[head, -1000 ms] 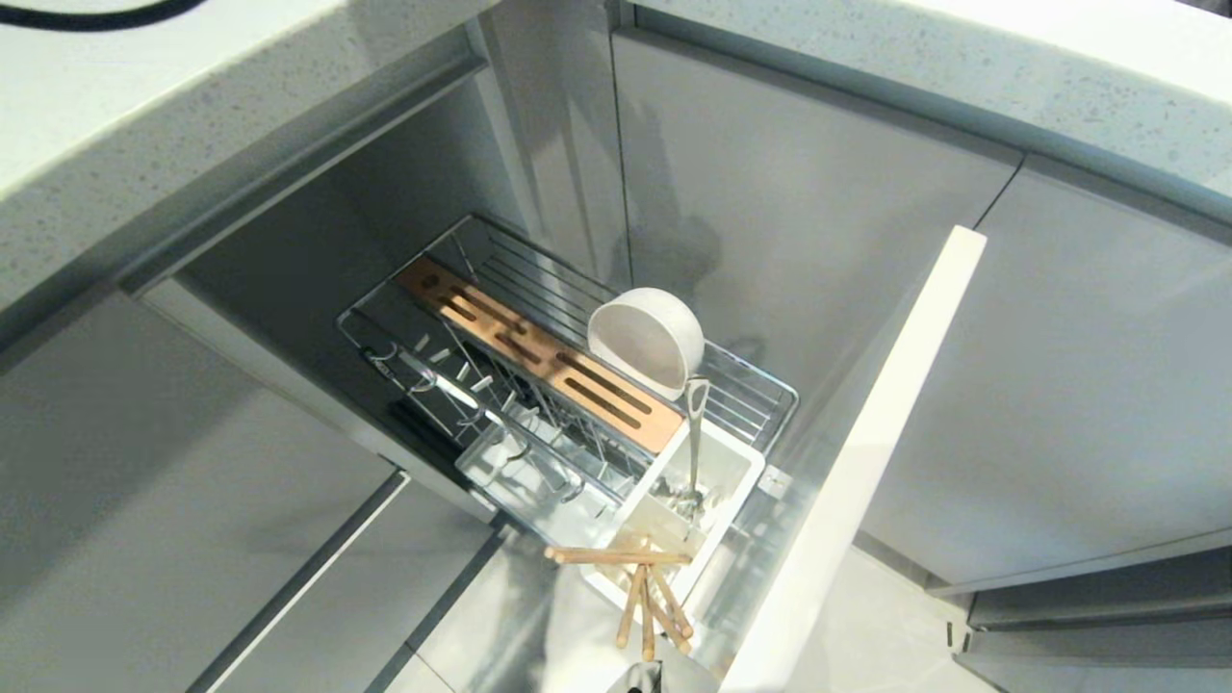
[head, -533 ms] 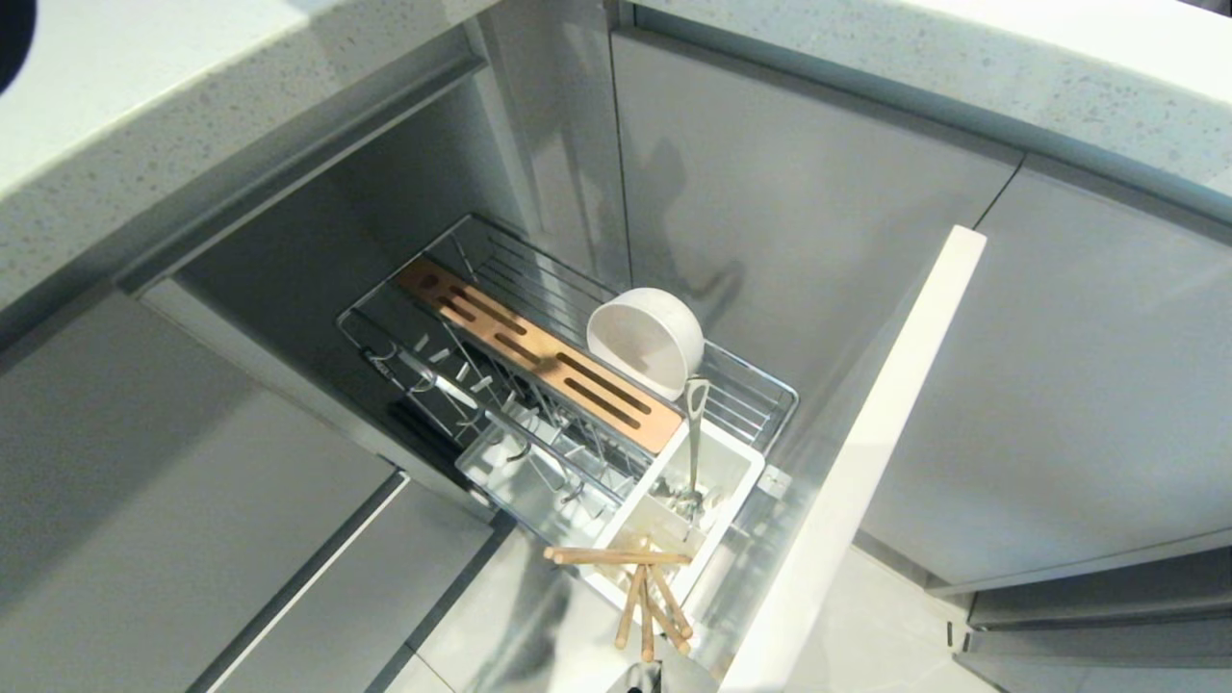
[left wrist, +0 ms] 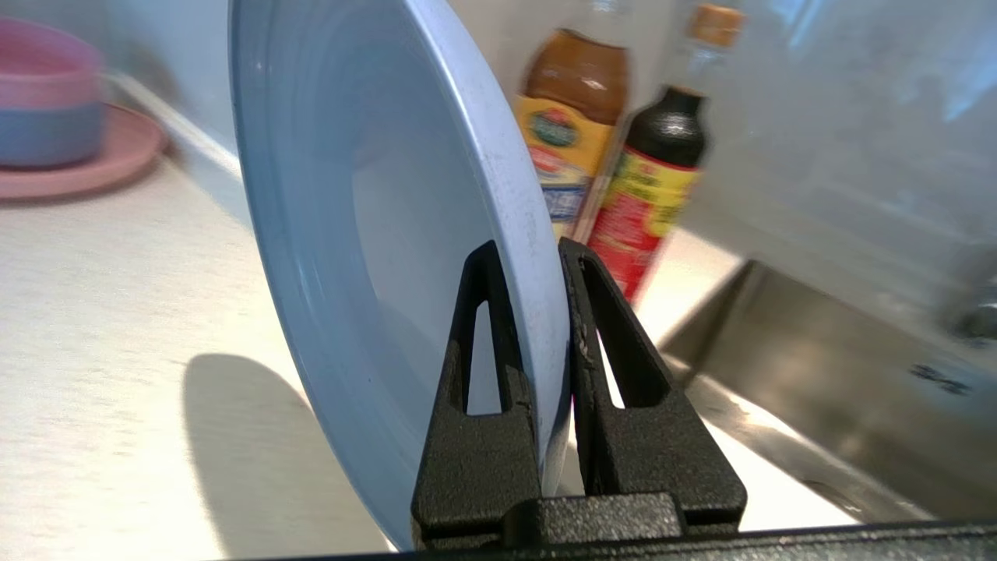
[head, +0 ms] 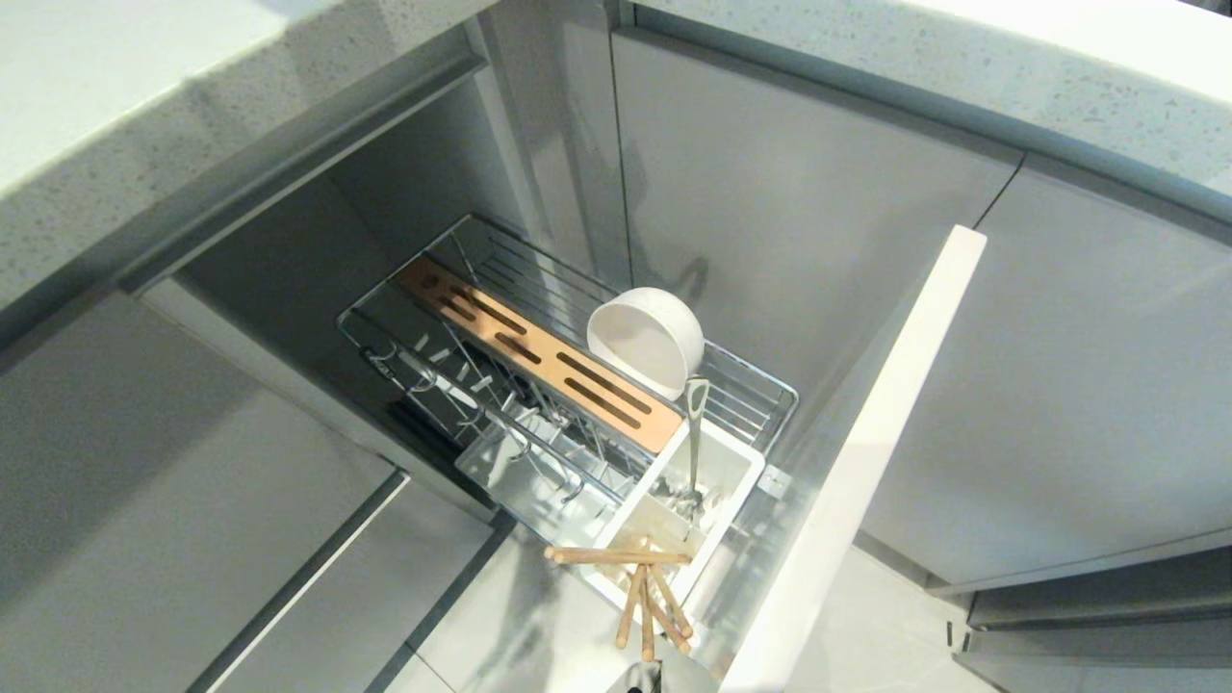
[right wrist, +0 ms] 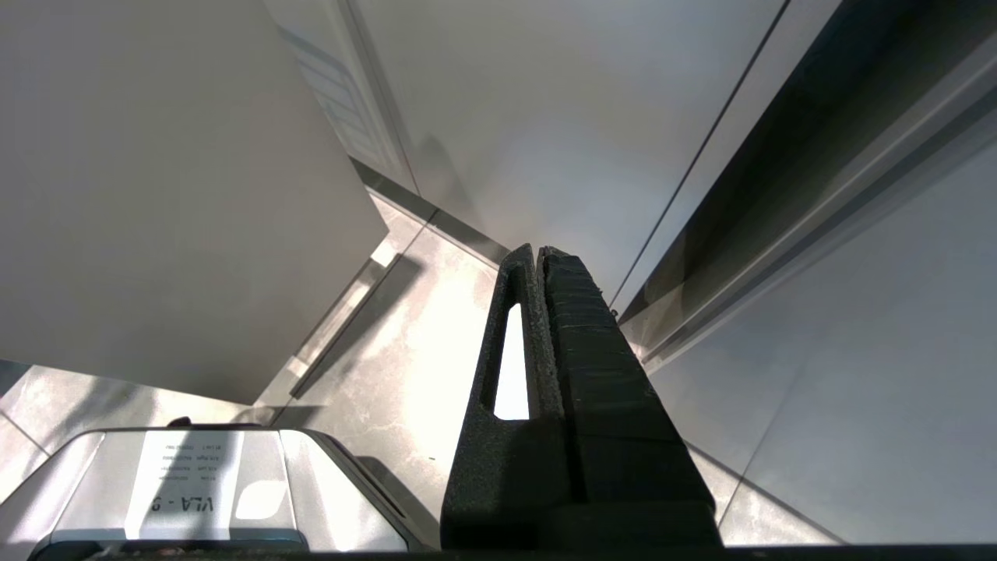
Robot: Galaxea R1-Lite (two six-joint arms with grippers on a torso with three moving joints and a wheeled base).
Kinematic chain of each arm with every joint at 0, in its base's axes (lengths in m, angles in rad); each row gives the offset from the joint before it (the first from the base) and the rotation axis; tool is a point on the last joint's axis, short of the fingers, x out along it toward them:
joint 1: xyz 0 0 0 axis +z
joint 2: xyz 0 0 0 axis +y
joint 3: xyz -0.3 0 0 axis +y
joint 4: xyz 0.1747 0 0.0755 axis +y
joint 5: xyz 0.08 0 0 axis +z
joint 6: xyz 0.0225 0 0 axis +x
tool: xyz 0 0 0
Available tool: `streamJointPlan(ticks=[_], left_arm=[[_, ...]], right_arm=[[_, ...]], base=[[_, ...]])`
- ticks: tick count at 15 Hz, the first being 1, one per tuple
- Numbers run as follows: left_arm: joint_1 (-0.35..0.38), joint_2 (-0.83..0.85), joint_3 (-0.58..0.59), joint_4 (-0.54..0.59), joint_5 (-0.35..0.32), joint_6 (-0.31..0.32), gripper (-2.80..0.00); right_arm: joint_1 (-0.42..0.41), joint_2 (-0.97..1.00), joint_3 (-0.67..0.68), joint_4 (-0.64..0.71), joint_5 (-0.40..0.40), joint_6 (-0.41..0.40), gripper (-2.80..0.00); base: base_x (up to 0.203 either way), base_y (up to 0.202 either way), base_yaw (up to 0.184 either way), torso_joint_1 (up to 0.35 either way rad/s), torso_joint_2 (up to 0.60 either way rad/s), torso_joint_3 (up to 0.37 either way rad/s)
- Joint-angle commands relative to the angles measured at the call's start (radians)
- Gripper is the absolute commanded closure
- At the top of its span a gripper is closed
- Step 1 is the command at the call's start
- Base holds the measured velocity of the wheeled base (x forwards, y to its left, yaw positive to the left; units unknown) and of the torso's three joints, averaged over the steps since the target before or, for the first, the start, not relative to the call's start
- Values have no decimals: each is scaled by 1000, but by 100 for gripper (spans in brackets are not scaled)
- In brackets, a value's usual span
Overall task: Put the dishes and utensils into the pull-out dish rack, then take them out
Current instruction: Take the plate out of the cupboard
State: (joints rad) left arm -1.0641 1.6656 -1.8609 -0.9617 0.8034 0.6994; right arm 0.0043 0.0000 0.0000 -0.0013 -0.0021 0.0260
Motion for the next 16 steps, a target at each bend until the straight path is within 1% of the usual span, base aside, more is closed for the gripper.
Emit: streamJointPlan(ticks=[1, 3, 5, 6, 8, 10, 11, 13, 16], left_arm=[[46, -73, 60, 1, 5, 3, 0], [137, -145, 147, 12, 4, -7, 0], [222, -212, 204, 28, 4, -17, 0], [254, -245, 231, 52, 3, -20, 0], [320, -294, 263, 109, 3, -21, 0], [380, -314, 268, 167, 3, -21, 0], [414, -332, 274, 218, 3, -21, 0], [473, -378, 292, 364, 3, -23, 0], [574, -405, 307, 505, 3, -31, 0]], right_arm=[[0, 0, 1, 0, 0, 0, 0], [0, 0, 2, 0, 0, 0, 0], [0, 0, 1, 0, -1, 0, 0], [0, 0, 1, 0, -1, 0, 0], [0, 0, 1, 0, 0, 0, 0], [0, 0, 2, 0, 1, 0, 0], [0, 0, 1, 0, 0, 0, 0], [0, 0, 2, 0, -1, 0, 0], [0, 0, 2, 0, -1, 0, 0]], base=[[0, 0, 0, 0, 0, 0], [0, 0, 0, 0, 0, 0], [0, 0, 0, 0, 0, 0], [0, 0, 0, 0, 0, 0], [0, 0, 0, 0, 0, 0], [0, 0, 0, 0, 0, 0], [0, 0, 0, 0, 0, 0], [0, 0, 0, 0, 0, 0], [0, 0, 0, 0, 0, 0]])
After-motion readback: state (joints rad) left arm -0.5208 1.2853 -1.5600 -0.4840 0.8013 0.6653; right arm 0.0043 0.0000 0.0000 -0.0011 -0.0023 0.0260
